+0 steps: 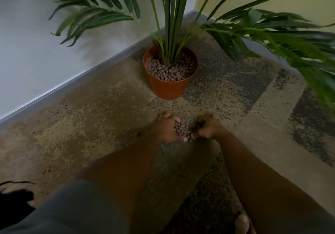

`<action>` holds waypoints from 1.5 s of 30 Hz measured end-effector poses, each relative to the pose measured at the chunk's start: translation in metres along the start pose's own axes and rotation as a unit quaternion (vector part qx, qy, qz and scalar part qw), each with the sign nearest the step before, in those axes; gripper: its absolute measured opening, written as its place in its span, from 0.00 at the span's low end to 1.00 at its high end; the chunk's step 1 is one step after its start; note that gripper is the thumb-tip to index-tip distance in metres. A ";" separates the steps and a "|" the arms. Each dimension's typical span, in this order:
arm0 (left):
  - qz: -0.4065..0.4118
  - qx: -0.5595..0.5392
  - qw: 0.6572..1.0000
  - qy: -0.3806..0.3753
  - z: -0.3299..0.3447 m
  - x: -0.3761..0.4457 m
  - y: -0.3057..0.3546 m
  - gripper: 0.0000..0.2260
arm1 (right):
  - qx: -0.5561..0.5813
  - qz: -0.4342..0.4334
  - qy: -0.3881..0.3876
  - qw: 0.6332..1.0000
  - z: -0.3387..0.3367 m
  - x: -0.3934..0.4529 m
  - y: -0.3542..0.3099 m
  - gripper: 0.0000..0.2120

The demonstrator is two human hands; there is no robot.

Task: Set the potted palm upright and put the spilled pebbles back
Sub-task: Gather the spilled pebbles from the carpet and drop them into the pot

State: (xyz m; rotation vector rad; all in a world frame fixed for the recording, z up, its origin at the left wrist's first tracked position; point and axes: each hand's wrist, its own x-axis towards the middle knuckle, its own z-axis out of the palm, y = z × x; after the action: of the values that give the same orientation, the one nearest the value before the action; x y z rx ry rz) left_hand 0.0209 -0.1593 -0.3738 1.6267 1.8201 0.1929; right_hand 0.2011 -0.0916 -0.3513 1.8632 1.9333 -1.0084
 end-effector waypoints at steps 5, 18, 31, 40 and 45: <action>-0.017 -0.020 1.000 0.003 0.000 0.003 0.005 0.25 | 0.017 -0.052 0.016 0.998 0.015 -0.007 -0.002 0.28; -0.045 -0.049 0.996 -0.055 -0.012 0.003 0.013 0.09 | 0.105 -0.076 -0.006 0.992 0.015 -0.023 -0.022 0.12; -0.139 -0.299 0.939 -0.095 -0.018 -0.013 0.012 0.06 | 0.651 0.083 -0.124 0.744 0.017 -0.024 -0.025 0.11; -0.197 -0.639 0.742 -0.054 -0.020 -0.024 0.003 0.15 | 0.785 0.053 -0.148 0.600 0.022 -0.026 -0.036 0.09; -0.271 -0.739 0.616 0.037 -0.027 -0.019 0.006 0.17 | 0.814 0.027 -0.160 0.558 0.018 -0.028 -0.046 0.12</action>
State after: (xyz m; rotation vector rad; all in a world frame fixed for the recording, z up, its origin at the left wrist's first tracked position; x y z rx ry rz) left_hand 0.0106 -0.1673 -0.3425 -0.1316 1.2591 1.1139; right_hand 0.1562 -0.1215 -0.3334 1.7484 0.2002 -3.3874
